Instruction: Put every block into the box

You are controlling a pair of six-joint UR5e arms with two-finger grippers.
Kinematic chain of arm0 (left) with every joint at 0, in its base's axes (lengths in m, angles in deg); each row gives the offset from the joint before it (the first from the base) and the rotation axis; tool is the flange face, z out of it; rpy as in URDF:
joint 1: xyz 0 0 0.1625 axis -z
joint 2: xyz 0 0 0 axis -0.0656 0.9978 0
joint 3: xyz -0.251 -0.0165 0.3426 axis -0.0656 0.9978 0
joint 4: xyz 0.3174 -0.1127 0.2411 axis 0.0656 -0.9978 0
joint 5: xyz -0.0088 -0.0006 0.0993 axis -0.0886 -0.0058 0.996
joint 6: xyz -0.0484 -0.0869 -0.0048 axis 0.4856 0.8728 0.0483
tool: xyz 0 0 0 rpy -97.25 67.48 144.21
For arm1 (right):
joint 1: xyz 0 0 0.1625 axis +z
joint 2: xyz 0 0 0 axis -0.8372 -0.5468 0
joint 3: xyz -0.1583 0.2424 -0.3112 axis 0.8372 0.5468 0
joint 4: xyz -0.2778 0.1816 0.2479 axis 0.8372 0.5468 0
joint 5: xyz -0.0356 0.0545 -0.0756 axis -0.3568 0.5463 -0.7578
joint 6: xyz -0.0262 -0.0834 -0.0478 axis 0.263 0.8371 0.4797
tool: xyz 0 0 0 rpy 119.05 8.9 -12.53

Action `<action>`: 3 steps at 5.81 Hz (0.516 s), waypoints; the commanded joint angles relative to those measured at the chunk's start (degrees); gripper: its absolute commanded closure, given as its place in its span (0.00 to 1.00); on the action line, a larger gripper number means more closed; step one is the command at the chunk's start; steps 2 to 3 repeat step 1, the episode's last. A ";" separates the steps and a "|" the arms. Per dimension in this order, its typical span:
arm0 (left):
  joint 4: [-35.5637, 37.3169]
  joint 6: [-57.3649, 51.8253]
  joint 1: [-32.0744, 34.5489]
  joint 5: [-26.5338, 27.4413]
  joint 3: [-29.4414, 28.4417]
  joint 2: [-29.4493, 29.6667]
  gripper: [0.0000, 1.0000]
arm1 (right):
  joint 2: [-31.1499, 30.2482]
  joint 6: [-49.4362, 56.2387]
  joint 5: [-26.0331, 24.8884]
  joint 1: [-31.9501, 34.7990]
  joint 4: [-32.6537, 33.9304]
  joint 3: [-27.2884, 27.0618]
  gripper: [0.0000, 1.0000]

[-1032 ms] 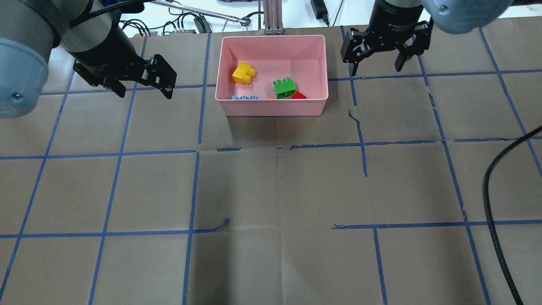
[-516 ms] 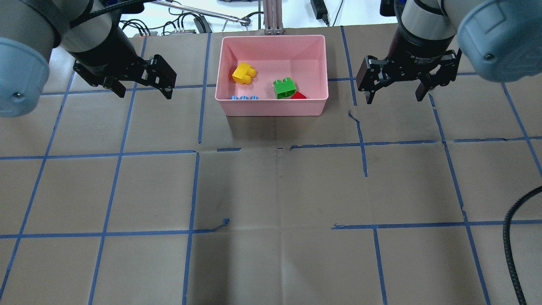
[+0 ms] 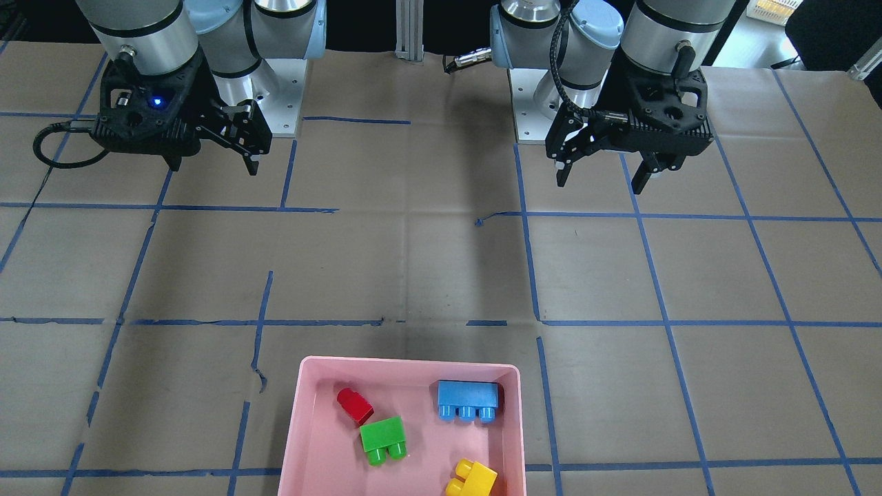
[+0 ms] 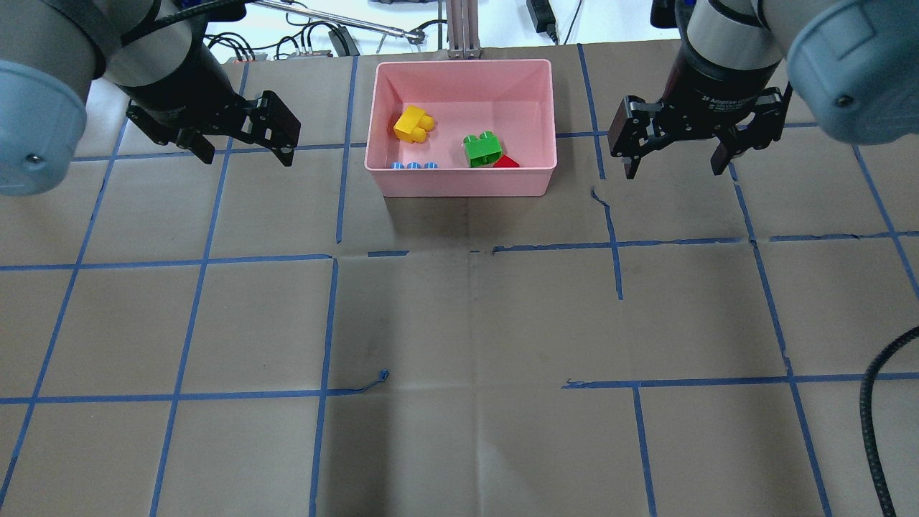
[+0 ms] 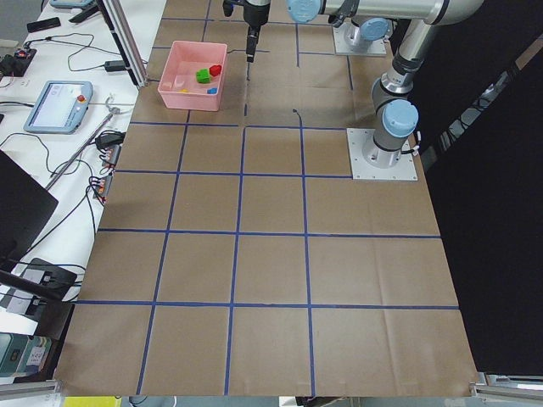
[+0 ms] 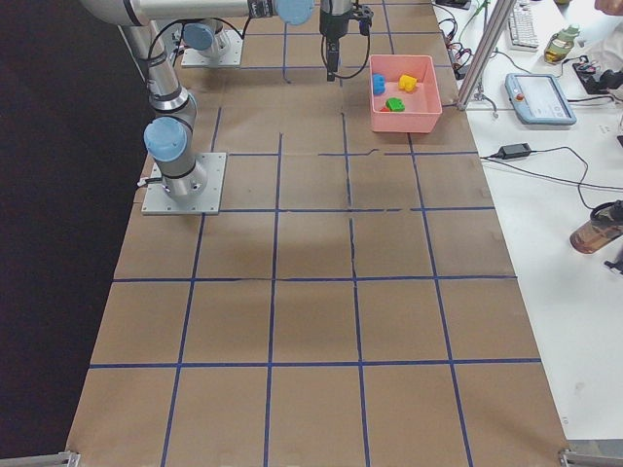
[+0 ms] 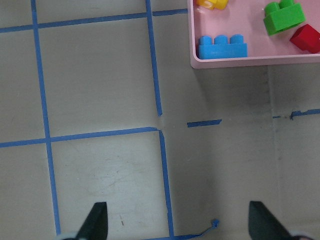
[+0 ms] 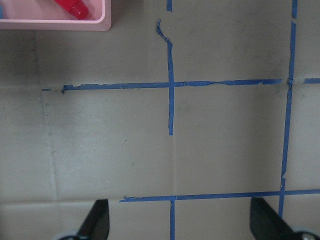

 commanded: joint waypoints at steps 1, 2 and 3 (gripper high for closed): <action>0.05 0.01 0.00 -0.04 0.02 0.03 0.00 | -0.01 -0.05 -0.02 0.01 0.24 -0.15 0.01; 0.05 0.01 0.00 -0.04 0.02 0.03 0.00 | -0.01 -0.05 -0.02 0.01 0.24 -0.15 0.01; 0.05 0.01 0.00 -0.04 0.02 0.03 0.00 | -0.01 -0.05 -0.02 0.01 0.24 -0.15 0.01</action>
